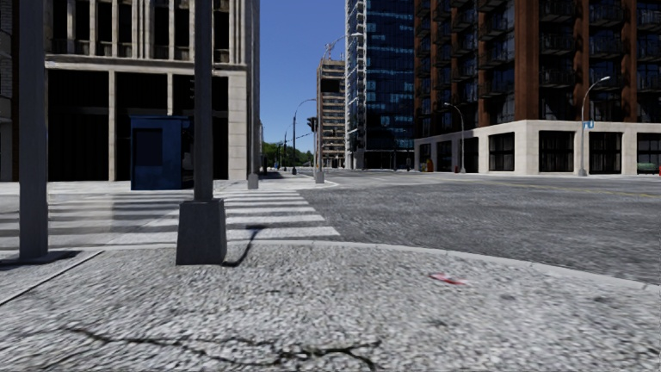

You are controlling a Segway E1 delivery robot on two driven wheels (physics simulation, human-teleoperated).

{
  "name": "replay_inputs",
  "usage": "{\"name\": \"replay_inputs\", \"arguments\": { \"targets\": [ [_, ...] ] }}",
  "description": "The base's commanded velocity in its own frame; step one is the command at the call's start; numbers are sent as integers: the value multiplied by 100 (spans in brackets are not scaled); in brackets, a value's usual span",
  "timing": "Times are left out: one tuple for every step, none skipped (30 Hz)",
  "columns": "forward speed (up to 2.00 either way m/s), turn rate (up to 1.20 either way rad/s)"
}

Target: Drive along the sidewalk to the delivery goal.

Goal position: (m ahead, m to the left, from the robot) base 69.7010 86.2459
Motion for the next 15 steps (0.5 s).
{"name": "replay_inputs", "arguments": {
  "targets": [
    [200, 0],
    [200, 0],
    [200, 0],
    [200, 0],
    [200, 0],
    [200, 0],
    [200, 0],
    [200, 0],
    [200, 0],
    [200, 3],
    [200, 10],
    [200, 10],
    [200, 12],
    [200, 17],
    [200, 24]
  ]
}}
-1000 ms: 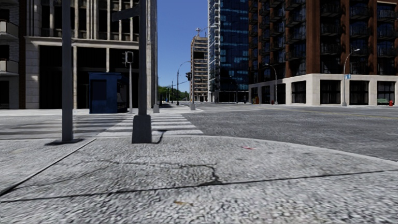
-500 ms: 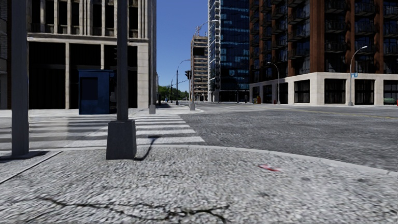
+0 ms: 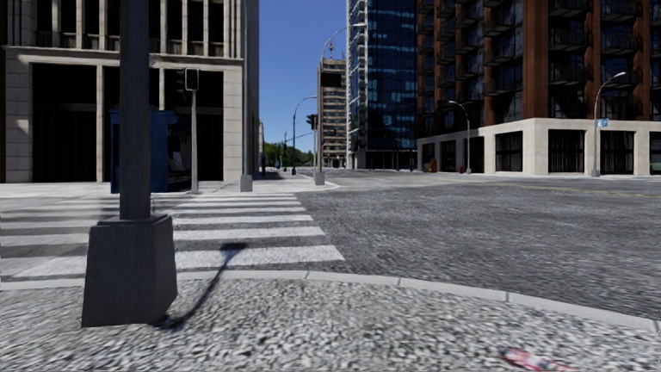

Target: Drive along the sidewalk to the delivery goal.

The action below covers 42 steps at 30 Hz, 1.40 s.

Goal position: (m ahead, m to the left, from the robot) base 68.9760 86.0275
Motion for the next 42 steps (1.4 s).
{"name": "replay_inputs", "arguments": {
  "targets": [
    [200, 26],
    [200, 26],
    [200, 26],
    [200, 26],
    [200, 26],
    [200, 26],
    [200, 27],
    [200, 27],
    [200, 30],
    [200, 34],
    [200, 35],
    [200, 35],
    [200, 35],
    [200, 35],
    [200, 35],
    [200, 35],
    [200, 35],
    [200, 35],
    [200, 35],
    [200, 35],
    [200, 35],
    [200, 35],
    [200, 35],
    [200, 35],
    [200, 35],
    [200, 35],
    [200, 35],
    [200, 36],
    [200, 36],
    [196, 35],
    [186, 19],
    [180, 1],
    [170, 0],
    [166, 0],
    [160, 0],
    [160, 0],
    [155, 0],
    [155, 0],
    [154, 0],
    [152, 0],
    [150, 0],
    [145, 0]
  ]
}}
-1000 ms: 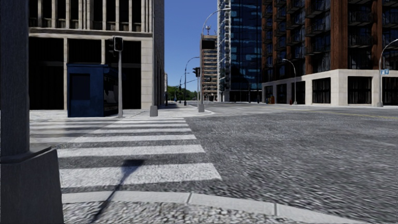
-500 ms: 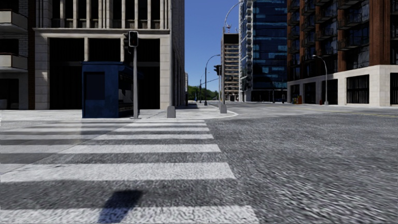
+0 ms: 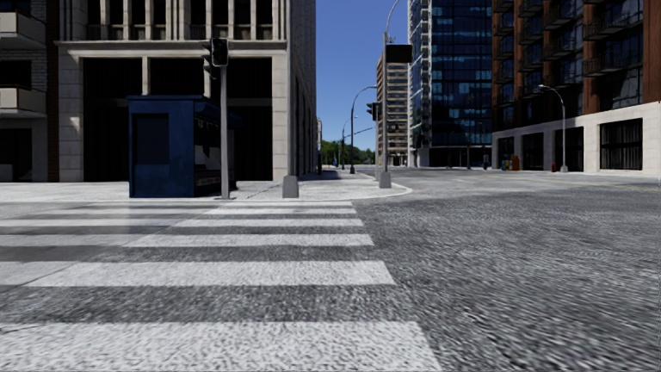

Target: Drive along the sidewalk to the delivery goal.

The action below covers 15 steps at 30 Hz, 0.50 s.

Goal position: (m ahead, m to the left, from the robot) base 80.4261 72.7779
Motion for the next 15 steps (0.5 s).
{"name": "replay_inputs", "arguments": {
  "targets": [
    [143, 0],
    [142, 0],
    [141, 0],
    [141, 0],
    [141, 0],
    [141, 0],
    [141, 0],
    [141, 0],
    [141, 0],
    [141, 0],
    [141, 0],
    [141, 0],
    [141, 0],
    [141, 0],
    [141, 0]
  ]
}}
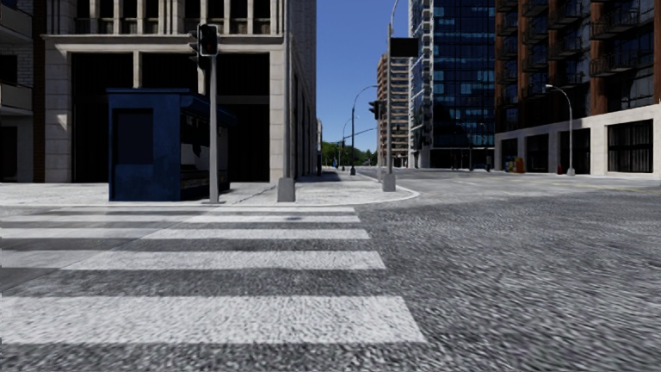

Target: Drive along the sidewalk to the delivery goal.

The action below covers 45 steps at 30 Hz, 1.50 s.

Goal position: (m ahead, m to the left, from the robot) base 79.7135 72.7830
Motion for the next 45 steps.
{"name": "replay_inputs", "arguments": {
  "targets": [
    [141, 4],
    [141, 4],
    [145, 7],
    [200, 10],
    [200, 18],
    [200, 24],
    [200, 29],
    [200, 23],
    [200, 3],
    [200, 0],
    [200, 0],
    [200, 0],
    [200, 0],
    [200, 0],
    [200, 0],
    [200, 0],
    [200, 0],
    [200, 0],
    [200, 0],
    [200, 0],
    [200, 0],
    [200, 0],
    [200, 0],
    [200, 0],
    [200, 0],
    [200, 0],
    [200, 0],
    [200, 0],
    [200, 0],
    [200, 0],
    [200, 0],
    [200, 0],
    [200, 0],
    [200, 0],
    [200, 0],
    [200, 0],
    [200, -3],
    [200, -7],
    [200, -11],
    [200, -15],
    [200, -15],
    [200, -16],
    [200, -20],
    [200, -21],
    [200, -22]
  ]
}}
